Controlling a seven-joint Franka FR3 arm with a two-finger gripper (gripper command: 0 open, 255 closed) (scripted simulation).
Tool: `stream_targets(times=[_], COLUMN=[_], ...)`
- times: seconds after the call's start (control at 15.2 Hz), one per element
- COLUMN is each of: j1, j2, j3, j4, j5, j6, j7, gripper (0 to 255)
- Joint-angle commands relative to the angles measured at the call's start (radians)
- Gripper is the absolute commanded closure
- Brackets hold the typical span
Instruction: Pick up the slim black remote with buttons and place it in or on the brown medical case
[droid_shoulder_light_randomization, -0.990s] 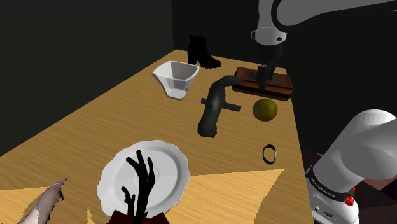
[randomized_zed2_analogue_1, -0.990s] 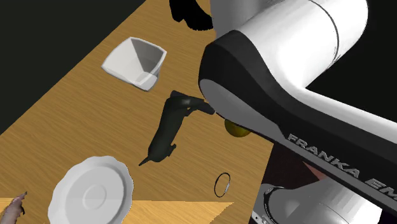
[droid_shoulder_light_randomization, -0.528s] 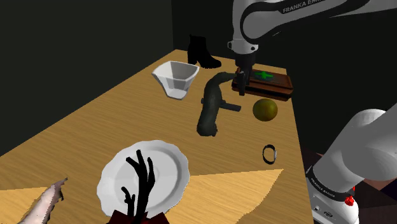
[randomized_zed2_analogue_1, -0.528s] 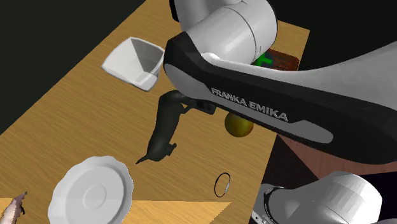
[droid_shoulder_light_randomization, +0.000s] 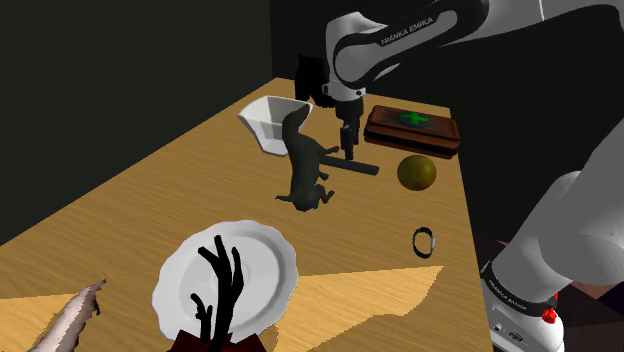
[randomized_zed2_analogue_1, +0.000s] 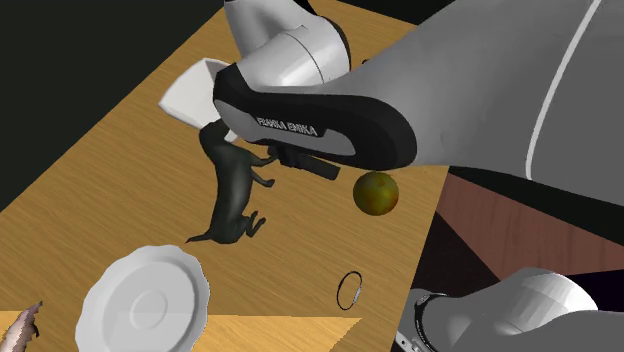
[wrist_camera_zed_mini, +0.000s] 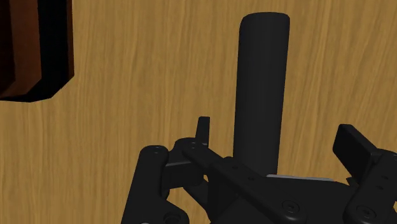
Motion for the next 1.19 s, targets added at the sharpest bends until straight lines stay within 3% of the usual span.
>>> stream_targets(times=[0.0,0.4,0.92,0.99,1.12], j1=[0.002,-0.001,-0.001,-0.001,-0.001], j2=[0.026,0.045,0.045,0.045,0.044], j3=[0.002,-0.001,-0.001,-0.001,-0.001], j4=[0.002,-0.067,-0.067,-0.067,-0.069], j5=[0.002,-0.002,-0.002,-0.002,-0.002], j6=[0.022,0.111,0.111,0.111,0.111], j7=[-0.008,-0.006,-0.006,-0.006,-0.006], gripper=[0,0,0,255,255])
